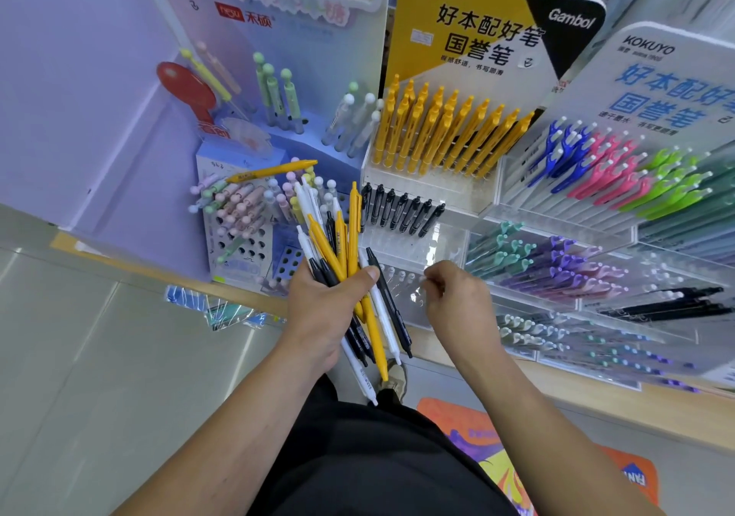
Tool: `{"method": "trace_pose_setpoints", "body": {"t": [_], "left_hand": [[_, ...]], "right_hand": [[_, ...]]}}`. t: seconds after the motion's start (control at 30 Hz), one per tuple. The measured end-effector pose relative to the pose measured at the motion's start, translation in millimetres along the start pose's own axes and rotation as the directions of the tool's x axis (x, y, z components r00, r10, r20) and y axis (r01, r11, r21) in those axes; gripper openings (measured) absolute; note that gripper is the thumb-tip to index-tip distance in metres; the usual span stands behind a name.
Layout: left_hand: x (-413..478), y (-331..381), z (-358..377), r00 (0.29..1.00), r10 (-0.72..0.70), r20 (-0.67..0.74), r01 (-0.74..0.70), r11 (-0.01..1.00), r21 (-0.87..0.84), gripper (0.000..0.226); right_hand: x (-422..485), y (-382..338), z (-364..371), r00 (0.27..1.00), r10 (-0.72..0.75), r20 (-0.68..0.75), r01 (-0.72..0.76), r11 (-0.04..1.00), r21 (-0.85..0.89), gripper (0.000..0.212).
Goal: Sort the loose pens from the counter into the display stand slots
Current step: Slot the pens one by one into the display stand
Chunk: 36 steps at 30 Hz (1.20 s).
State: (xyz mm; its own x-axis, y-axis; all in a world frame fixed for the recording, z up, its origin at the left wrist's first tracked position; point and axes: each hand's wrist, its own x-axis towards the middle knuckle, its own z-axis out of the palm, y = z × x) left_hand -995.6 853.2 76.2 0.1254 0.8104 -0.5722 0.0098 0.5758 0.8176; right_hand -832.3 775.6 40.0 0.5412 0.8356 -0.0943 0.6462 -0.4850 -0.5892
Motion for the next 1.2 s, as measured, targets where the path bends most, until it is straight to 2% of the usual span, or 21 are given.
{"method": "trace_pose_setpoints", "body": {"t": [0.07, 0.23, 0.4, 0.47, 0.6, 0.7, 0.77, 0.8, 0.87, 0.93, 1.07, 1.13, 1.2], "left_hand": [[1, -2, 0, 1.0, -0.005, -0.009, 0.005, 1.0, -0.007, 0.044], [-1, -3, 4, 1.0, -0.004, -0.005, 0.004, 1.0, -0.012, 0.052], [-6, -1, 9, 0.999, 0.025, -0.02, -0.025, 0.999, -0.022, 0.1], [-7, -3, 11, 0.999, 0.032, -0.024, -0.032, 0.999, -0.03, 0.104], [-15, -2, 19, 0.999, 0.039, -0.03, -0.04, 0.997, -0.059, 0.09], [-15, -7, 23, 0.998, 0.042, -0.036, -0.044, 0.995, -0.085, 0.045], [-15, -7, 29, 0.997, 0.062, -0.038, -0.065, 0.996, -0.065, 0.033], [-15, -5, 31, 0.996, 0.075, -0.041, -0.078, 0.995, -0.055, 0.031], [-16, 0, 37, 0.993, 0.098, -0.058, -0.101, 0.993, -0.061, 0.03], [-17, 8, 45, 0.993, 0.101, -0.068, -0.108, 0.988, -0.109, 0.033], [-14, 13, 61, 0.992, 0.114, -0.06, -0.122, 0.981, -0.151, 0.042], [-12, 15, 66, 0.991, 0.113, -0.074, -0.123, 0.98, -0.159, 0.062], [-9, 17, 69, 0.99, 0.101, -0.094, -0.117, 0.977, -0.179, 0.083]], "right_hand": [[4, 0, -4, 1.0, 0.001, 0.016, -0.001, 1.0, 0.012, 0.014], [6, -2, -9, 0.998, 0.03, 0.049, -0.031, 0.999, 0.019, 0.008], [11, -7, -9, 0.995, 0.069, 0.078, -0.07, 0.997, 0.014, 0.007], [13, -9, -10, 0.991, 0.097, 0.092, -0.099, 0.995, 0.02, 0.006], [15, -9, -13, 0.985, 0.101, 0.138, -0.103, 0.995, 0.011, 0.007], [7, -8, -26, 0.996, 0.019, 0.087, -0.017, 1.0, -0.02, 0.025], [-5, -11, -46, 0.998, -0.013, 0.054, 0.006, 0.992, 0.126, 0.027], [-10, -14, -57, 0.992, -0.017, 0.123, -0.011, 0.975, 0.224, 0.029], [-21, -17, -74, 0.929, -0.023, 0.369, -0.107, 0.94, 0.325, 0.039], [-28, -17, -84, 0.882, -0.008, 0.471, -0.19, 0.909, 0.372, 0.033], [-27, -16, -96, 0.926, 0.067, 0.373, -0.27, 0.807, 0.525, 0.021], [-27, -16, -97, 0.946, 0.081, 0.315, -0.26, 0.77, 0.583, 0.011], [-26, -13, -97, 0.976, 0.115, 0.186, -0.203, 0.799, 0.566, 0.009]]}}
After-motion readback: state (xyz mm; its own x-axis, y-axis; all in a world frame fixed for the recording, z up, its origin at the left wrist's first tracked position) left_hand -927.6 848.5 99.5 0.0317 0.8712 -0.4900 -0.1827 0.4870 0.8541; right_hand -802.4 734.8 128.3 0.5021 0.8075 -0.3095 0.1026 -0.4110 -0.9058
